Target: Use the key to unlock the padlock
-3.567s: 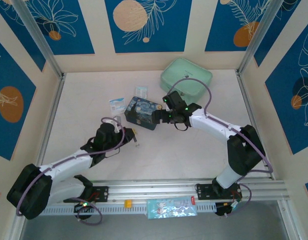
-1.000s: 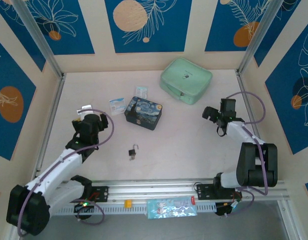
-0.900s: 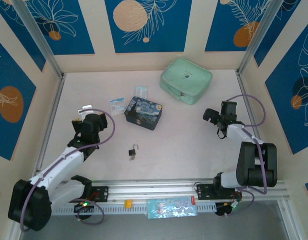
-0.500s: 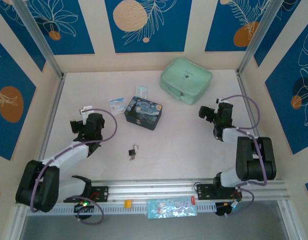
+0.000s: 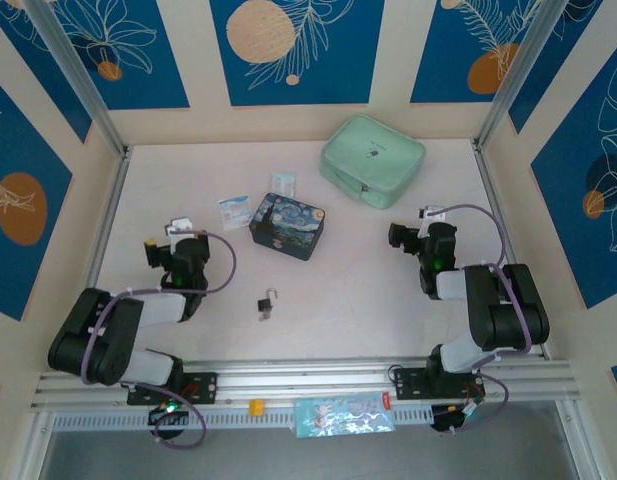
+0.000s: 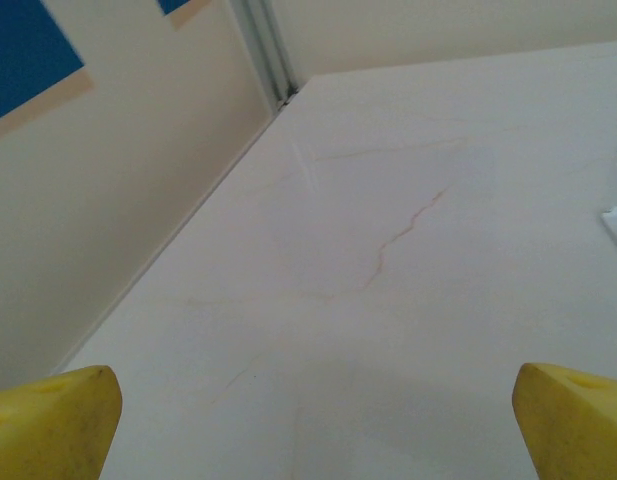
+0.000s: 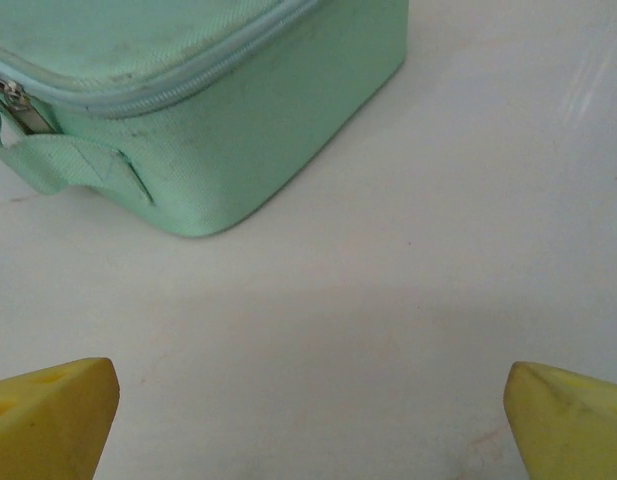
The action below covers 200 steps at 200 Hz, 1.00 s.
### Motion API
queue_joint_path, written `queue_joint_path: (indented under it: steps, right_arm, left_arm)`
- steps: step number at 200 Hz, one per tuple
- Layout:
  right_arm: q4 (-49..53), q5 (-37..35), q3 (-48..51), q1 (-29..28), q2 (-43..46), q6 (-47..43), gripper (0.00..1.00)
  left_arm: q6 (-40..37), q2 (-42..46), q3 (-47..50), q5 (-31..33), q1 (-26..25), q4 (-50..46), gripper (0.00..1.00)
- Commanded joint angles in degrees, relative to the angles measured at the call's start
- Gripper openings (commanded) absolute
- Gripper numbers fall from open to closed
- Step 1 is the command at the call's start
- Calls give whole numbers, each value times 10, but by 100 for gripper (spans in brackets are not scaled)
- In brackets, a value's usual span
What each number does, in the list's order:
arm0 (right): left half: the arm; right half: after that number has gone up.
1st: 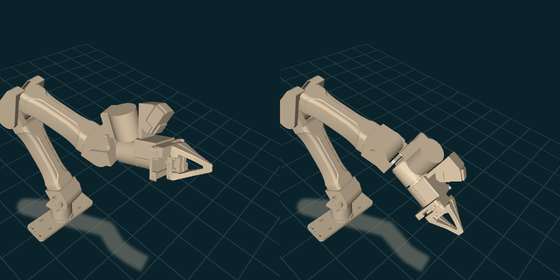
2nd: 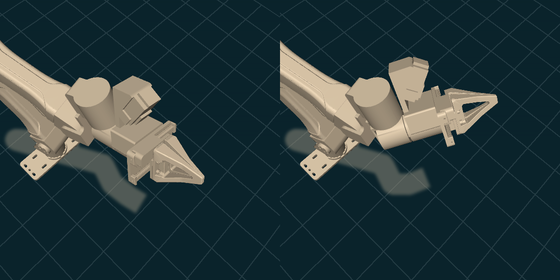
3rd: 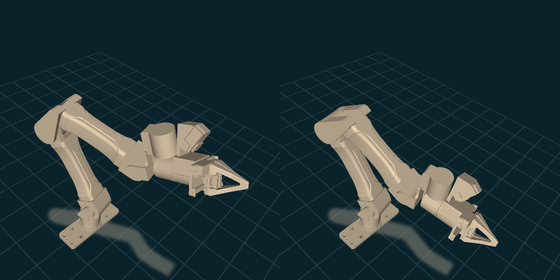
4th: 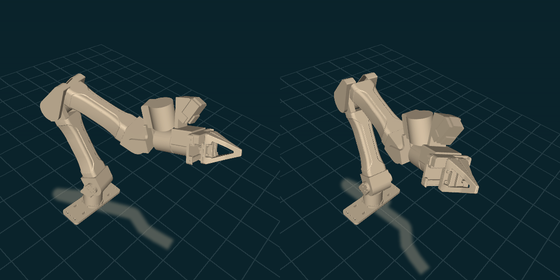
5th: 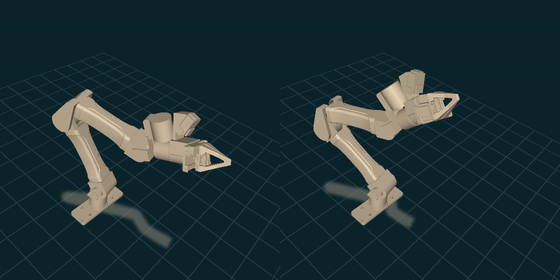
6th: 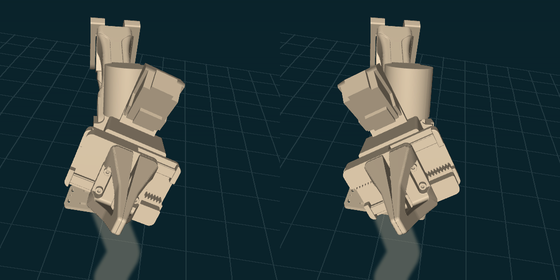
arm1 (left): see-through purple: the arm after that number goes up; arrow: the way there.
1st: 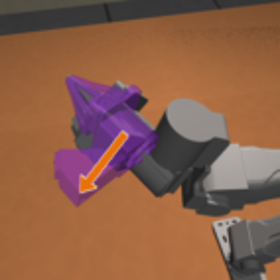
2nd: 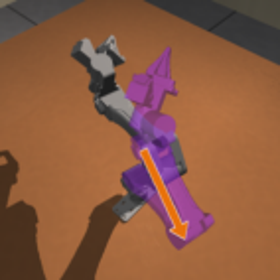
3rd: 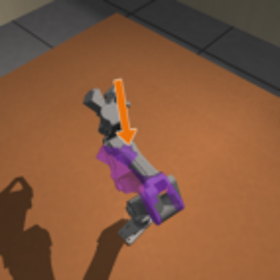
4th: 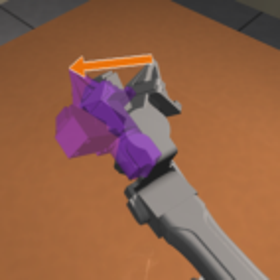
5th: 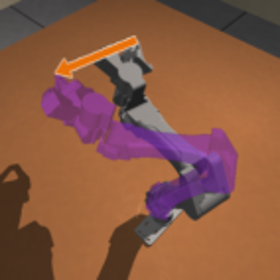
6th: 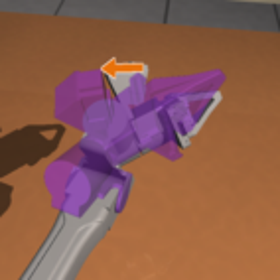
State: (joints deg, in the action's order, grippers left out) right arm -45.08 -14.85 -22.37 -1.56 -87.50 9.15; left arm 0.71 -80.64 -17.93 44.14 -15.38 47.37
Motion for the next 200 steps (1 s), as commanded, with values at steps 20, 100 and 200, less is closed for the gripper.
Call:
queue_joint_path:
  steps: [20, 100, 200]
  right_arm:
    - [-35, -16, -3, -5, 4, -15, 99]
    - [-35, -15, -3, -5, 3, -14, 99]
    - [-35, -15, -4, -5, 3, -14, 99]
  left_arm:
    - [-45, -50, 4, -73, 17, 137, 99]
    - [-38, -58, -19, -238, 63, 79, 100]
    - [-42, -95, -11, -271, 73, 124, 100]
